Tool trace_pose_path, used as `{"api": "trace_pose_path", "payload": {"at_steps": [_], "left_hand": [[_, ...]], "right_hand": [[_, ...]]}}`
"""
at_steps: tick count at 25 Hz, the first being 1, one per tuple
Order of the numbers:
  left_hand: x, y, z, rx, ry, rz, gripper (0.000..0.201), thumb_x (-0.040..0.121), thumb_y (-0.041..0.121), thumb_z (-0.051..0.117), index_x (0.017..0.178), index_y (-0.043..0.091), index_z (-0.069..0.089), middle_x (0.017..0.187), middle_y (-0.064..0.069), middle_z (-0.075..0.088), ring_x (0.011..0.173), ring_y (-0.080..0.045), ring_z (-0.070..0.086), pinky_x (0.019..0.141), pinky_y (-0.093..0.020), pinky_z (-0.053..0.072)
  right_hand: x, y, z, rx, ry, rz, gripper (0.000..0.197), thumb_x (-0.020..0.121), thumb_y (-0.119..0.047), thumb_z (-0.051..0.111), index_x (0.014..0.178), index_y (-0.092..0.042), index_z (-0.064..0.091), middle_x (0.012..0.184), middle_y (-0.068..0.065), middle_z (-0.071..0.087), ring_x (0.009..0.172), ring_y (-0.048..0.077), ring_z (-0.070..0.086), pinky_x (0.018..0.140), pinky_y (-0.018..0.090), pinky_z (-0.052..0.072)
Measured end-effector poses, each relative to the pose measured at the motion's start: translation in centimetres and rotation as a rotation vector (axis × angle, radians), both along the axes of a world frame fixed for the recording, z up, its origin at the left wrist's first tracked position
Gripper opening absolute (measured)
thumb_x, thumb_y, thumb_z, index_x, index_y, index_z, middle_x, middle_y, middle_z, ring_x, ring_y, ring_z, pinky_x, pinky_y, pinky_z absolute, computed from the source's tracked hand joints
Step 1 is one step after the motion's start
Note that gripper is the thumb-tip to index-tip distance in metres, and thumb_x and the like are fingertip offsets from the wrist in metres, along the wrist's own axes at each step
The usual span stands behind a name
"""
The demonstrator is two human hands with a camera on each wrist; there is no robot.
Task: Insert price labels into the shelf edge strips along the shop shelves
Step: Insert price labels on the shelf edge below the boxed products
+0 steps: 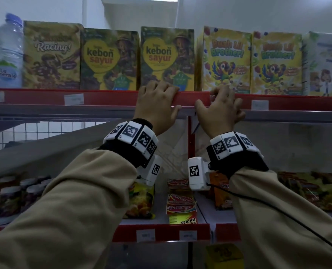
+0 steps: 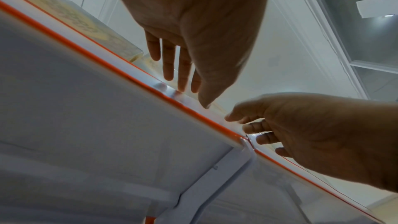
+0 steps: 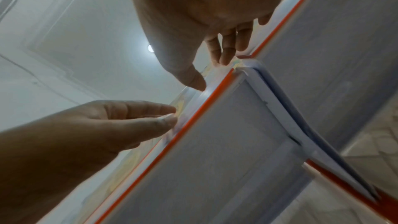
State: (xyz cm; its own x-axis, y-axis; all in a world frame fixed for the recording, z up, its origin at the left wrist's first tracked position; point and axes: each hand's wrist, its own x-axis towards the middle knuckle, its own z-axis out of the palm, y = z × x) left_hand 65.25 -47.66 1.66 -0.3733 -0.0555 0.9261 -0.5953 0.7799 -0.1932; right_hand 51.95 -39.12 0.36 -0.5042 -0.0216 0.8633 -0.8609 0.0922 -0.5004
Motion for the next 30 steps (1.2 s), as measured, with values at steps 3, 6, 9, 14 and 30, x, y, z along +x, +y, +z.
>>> {"api": "trace_pose_path", "payload": {"at_steps": [3,6,9,14,30], "left_hand": [[0.9,-1.2,0.3,0.009,0.045,-0.06,0.044,0.089,0.04,0.054,0.13,0.023,0.052,0.125,0.001,0.057,0.113,-0.025,0.047,0.095,-0.038,0.032],[1.4,-1.8,0.7,0.005,0.016,-0.05,0.042,0.088,0.04,0.056,0.126,0.022,0.055,0.121,-0.001,0.057,0.111,-0.025,0.047,0.093,-0.038,0.033],[1.9,-2.3,0.8,0.004,0.007,-0.04,0.042,0.088,0.041,0.058,0.124,0.02,0.057,0.119,-0.003,0.054,0.11,-0.027,0.045,0.094,-0.039,0.036],[3.3,-3.5,1.1,-0.01,0.016,-0.067,0.041,0.09,0.042,0.057,0.122,0.016,0.059,0.114,-0.005,0.055,0.108,-0.027,0.046,0.092,-0.039,0.041],[5.1,-3.9,1.4,0.026,0.025,-0.07,0.034,0.086,0.034,0.064,0.113,0.013,0.059,0.112,-0.011,0.051,0.111,-0.031,0.041,0.098,-0.041,0.034]], "right_hand": [[0.1,-0.3,0.8,0.085,0.039,-0.09,0.049,0.076,-0.059,0.055,0.101,-0.018,0.046,0.116,0.004,0.05,0.113,0.028,0.037,0.082,0.039,0.02],[0.1,-0.4,1.9,0.176,0.141,-0.191,0.049,0.075,-0.063,0.05,0.092,-0.017,0.051,0.114,0.006,0.048,0.115,0.031,0.032,0.088,0.044,0.027],[0.5,-0.7,2.6,0.221,0.251,-0.159,0.041,0.074,-0.056,0.048,0.084,-0.016,0.053,0.106,0.007,0.05,0.112,0.034,0.034,0.091,0.049,0.035],[1.8,-1.9,2.5,0.241,0.465,-0.098,0.029,0.077,-0.042,0.056,0.091,-0.017,0.057,0.099,0.004,0.056,0.105,0.028,0.043,0.087,0.041,0.039],[4.6,-2.9,3.5,0.288,0.583,0.183,0.026,0.078,-0.016,0.064,0.103,-0.01,0.067,0.101,0.009,0.066,0.098,0.025,0.057,0.087,0.037,0.046]]}}
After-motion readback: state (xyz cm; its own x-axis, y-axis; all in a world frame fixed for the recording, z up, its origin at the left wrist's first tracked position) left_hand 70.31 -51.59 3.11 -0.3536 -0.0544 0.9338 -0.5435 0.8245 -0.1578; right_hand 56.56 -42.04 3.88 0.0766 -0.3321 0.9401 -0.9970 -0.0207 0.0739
